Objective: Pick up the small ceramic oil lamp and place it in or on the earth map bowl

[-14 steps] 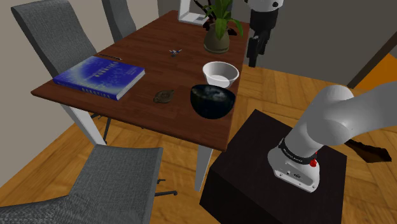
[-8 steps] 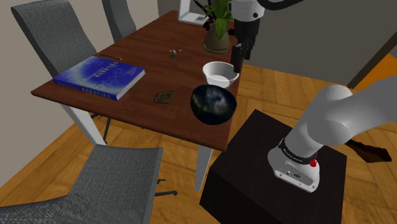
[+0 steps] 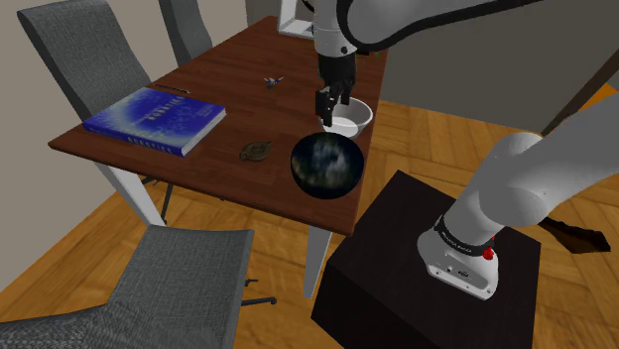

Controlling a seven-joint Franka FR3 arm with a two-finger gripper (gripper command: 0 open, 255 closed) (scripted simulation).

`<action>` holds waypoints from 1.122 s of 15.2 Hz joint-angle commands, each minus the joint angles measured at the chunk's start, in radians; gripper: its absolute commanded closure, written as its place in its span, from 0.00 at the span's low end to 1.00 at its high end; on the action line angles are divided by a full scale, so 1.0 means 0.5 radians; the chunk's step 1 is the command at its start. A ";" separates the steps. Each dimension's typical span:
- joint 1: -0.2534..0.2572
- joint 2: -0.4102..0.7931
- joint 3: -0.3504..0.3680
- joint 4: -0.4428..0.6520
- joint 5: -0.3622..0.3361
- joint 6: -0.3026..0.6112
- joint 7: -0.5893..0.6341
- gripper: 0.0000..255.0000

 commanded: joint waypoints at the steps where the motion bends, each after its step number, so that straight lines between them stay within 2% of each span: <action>1: 0.006 0.146 0.058 0.054 -0.025 0.107 0.085 0.00; 9: 0.026 0.727 0.214 0.399 -0.253 0.362 0.393 0.00; 17: 0.145 1.344 0.253 0.922 -0.582 0.428 0.685 0.00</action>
